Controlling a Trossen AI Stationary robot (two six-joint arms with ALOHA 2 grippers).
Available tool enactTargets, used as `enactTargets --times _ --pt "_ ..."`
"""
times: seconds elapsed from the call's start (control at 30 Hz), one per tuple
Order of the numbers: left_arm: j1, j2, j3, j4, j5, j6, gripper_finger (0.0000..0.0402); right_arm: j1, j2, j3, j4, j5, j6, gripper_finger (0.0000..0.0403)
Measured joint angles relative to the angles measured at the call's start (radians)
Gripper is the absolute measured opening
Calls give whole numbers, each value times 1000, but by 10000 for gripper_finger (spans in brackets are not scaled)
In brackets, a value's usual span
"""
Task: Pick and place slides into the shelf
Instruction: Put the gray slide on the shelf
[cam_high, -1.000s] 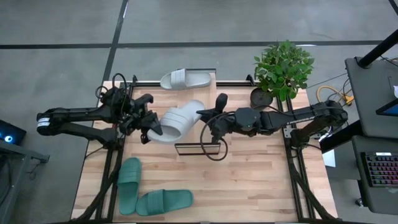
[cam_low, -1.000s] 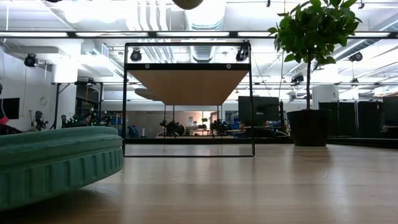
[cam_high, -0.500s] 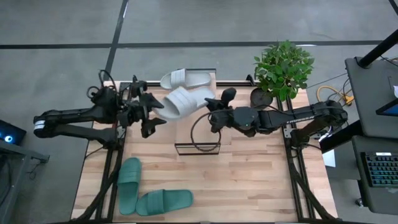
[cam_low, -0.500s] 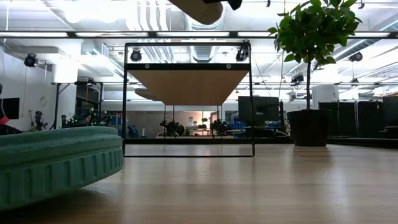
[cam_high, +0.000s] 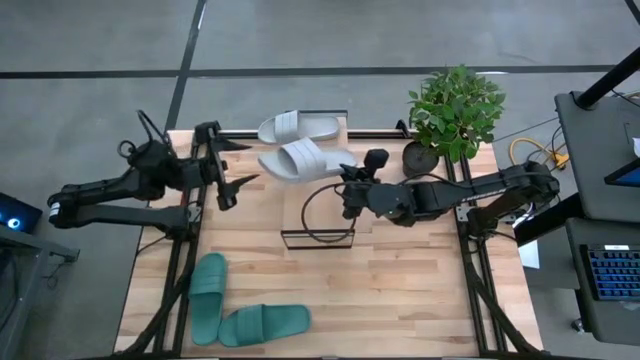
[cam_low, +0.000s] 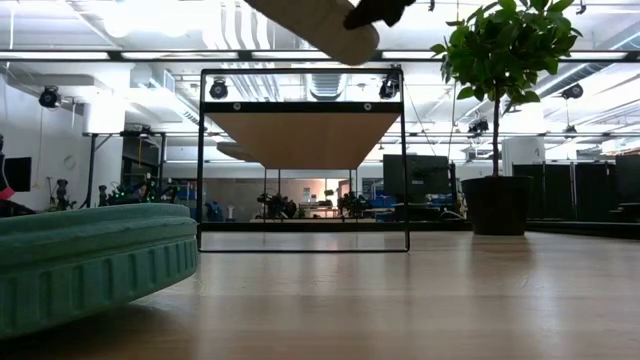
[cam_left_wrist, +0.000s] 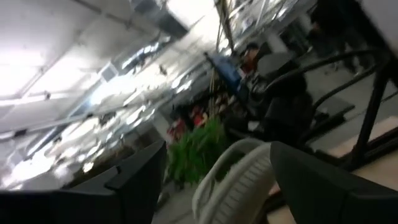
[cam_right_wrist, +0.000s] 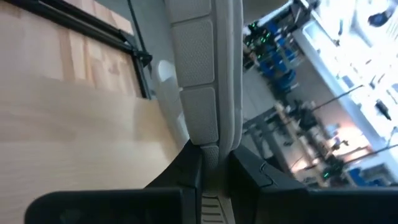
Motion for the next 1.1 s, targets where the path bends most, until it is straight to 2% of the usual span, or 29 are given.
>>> enactTargets --times 0.07,0.27,0.5,0.87,1.03,1.1 --pt "0 2 -1 -11 -51 0 272 0 10 -11 -1 15 15 37" --pt "0 3 0 -7 -179 1 272 0 103 -9 -1 170 9 37" --pt "0 -49 0 -15 -321 1 272 1 210 14 0 202 -1 37" --pt "0 -79 -2 -82 -331 -48 272 -36 310 122 -53 232 -79 37" --pt "0 -77 -2 -177 -331 -47 272 -57 305 134 -78 235 -72 35" --pt "0 -73 -2 -228 -331 6 272 -55 300 134 -79 233 -74 35"
